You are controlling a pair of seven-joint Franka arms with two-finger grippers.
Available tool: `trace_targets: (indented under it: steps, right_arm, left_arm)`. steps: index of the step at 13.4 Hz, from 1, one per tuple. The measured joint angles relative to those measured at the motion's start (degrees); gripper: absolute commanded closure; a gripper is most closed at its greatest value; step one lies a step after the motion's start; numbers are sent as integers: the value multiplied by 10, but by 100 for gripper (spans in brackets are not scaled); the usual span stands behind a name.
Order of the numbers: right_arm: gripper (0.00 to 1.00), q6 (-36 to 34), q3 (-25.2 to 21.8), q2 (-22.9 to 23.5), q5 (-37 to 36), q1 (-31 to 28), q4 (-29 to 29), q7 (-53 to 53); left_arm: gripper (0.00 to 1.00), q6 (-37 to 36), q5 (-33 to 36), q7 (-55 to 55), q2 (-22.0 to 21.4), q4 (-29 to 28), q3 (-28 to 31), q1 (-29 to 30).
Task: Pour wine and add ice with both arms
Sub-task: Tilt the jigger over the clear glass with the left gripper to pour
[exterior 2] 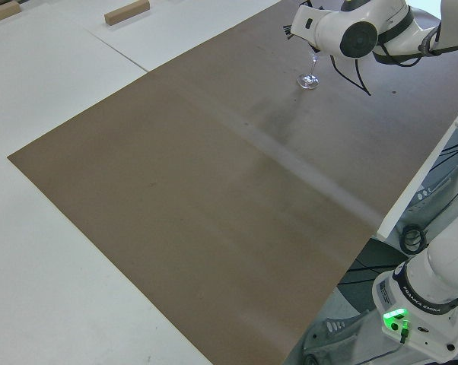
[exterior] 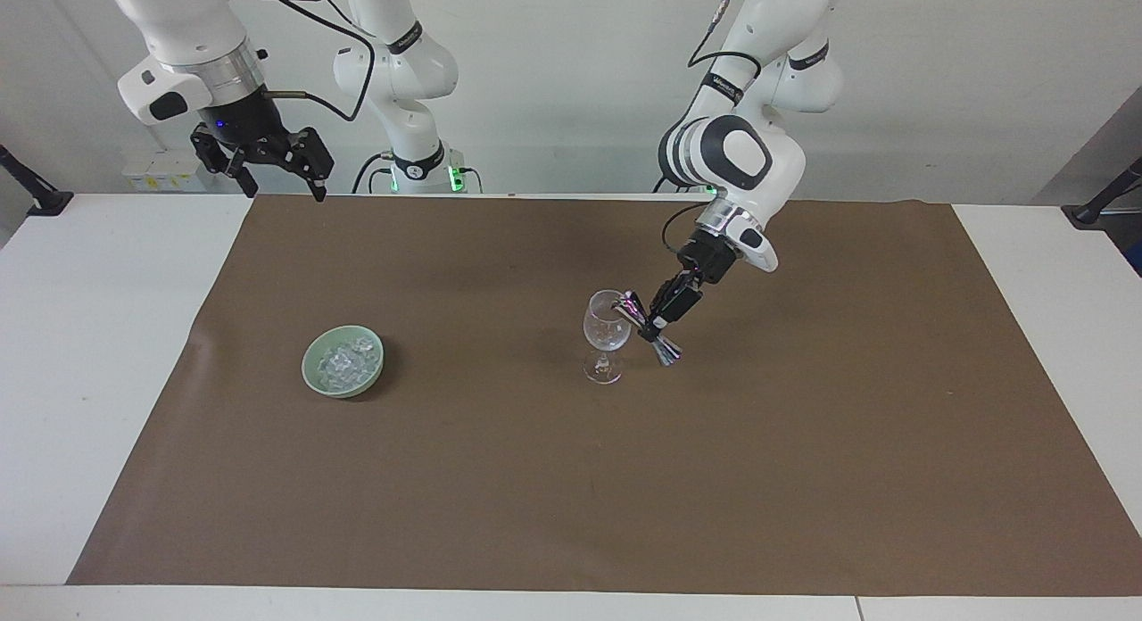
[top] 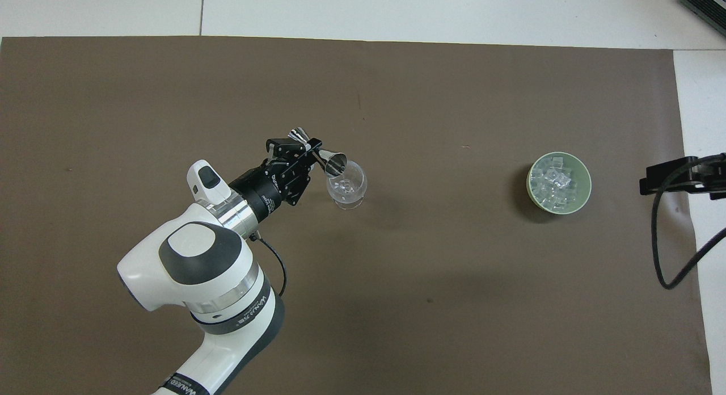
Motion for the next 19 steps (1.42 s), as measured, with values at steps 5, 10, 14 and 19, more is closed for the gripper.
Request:
trace_targets:
  steps: [5,10,14,19]
  right_arm:
    - [0,0,0,0,0,0,0,0]
    - [0,0,0,0,0,0,0,0]
    - [0,0,0,0,0,0,0,0]
    - [0,0,0,0,0,0,0,0]
  left_arm:
    - [100,0,0,17,0,0,0,0]
    - [100,1,0,36,0,0,0,0]
    - [100,6,0,50,-1,1,0,0]
    - [100,12,0,66,-3,2,0,0]
